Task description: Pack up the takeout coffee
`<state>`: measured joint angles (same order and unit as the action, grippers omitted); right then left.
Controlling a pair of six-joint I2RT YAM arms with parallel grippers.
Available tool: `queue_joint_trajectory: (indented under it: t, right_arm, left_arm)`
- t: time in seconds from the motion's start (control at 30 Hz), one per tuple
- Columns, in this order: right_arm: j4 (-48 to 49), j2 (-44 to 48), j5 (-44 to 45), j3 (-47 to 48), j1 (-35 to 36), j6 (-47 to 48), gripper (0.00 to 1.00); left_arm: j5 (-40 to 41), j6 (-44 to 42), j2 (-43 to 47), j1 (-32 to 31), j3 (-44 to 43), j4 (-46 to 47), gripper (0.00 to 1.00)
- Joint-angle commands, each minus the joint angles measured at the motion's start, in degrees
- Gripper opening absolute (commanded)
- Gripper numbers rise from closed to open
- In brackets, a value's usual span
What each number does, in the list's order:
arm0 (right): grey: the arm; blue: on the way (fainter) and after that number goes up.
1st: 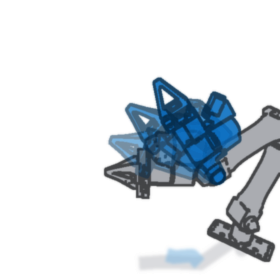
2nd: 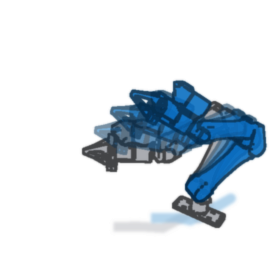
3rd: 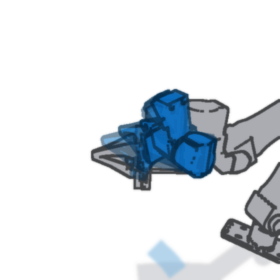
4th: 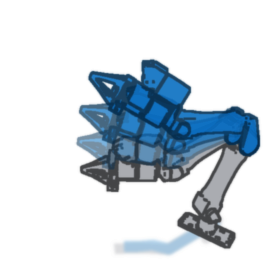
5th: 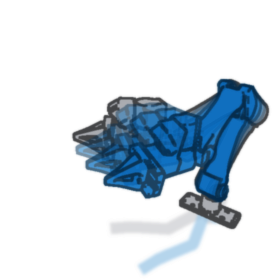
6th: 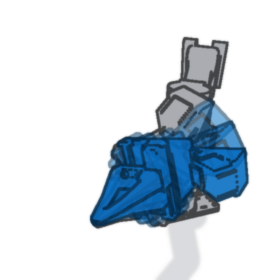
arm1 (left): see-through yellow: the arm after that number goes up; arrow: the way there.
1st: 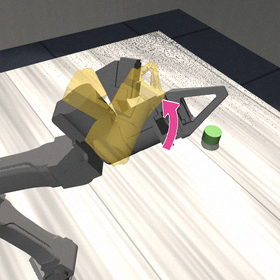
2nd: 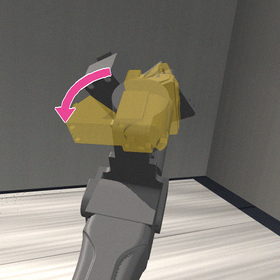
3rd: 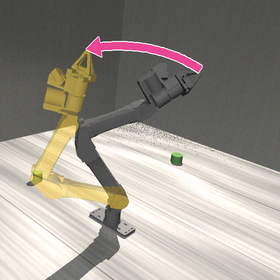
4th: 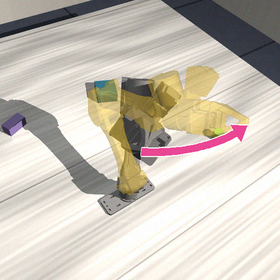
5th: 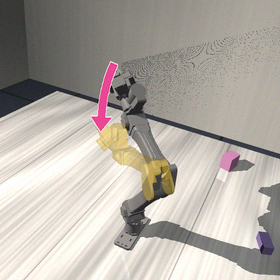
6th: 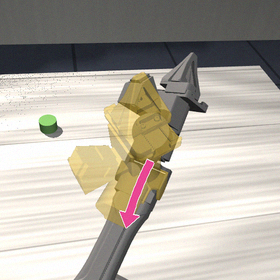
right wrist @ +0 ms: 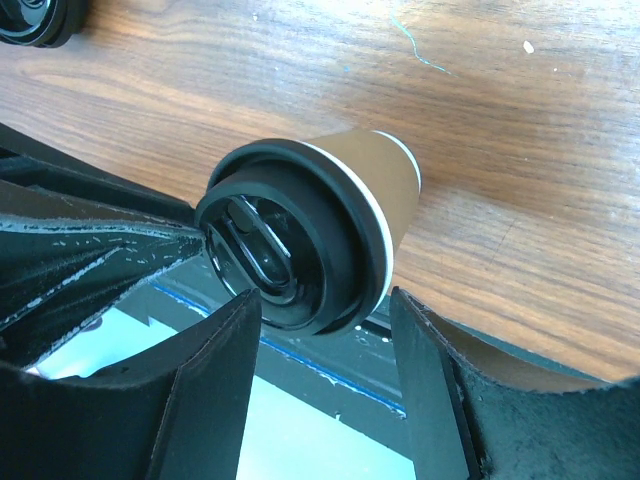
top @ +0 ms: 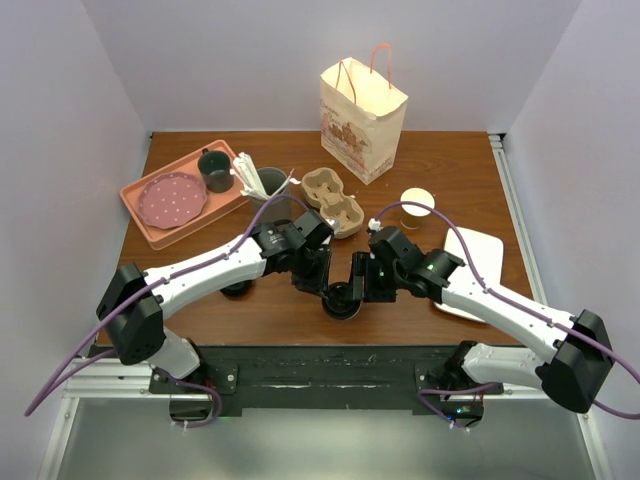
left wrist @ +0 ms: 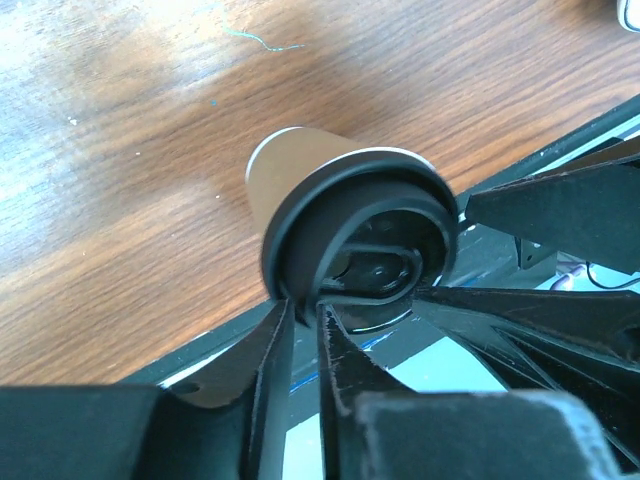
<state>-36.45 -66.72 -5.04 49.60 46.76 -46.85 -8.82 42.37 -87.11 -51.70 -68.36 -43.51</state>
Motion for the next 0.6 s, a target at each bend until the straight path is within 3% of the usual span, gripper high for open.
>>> queue_joint_trajectory:
  t: [0.0, 0.13, 0.27, 0.37, 0.57]
  right_arm:
    - [-0.1, 0.4, 1.0, 2.8, -0.1, 0.7, 0.59]
    - [-0.2, 0.2, 1.3, 2.9, -0.1, 0.9, 0.59]
    - [-0.2, 0.2, 1.3, 2.5, -0.1, 1.0, 0.59]
    - [-0.3, 0.6, 1.1, 2.0, -0.1, 1.0, 0.59]
    - [3.3, 1.1, -1.9, -2.3, -0.1, -0.3, 0.59]
  left_arm:
    - [-1.7, -0.9, -0.1, 0.0, -1.3, -0.2, 0.15]
    - [-1.1, -0.8, -0.3, 0.0, -1.8, -1.3, 0.15]
    - [-0.8, -0.9, -0.5, -0.1, -2.0, -1.1, 0.33]
    - [-1.2, -0.4, -0.4, 0.0, -2.8, -0.5, 0.38]
    - [-0.7, -0.3, -0.6, 0.0, -2.1, 0.9, 0.4]
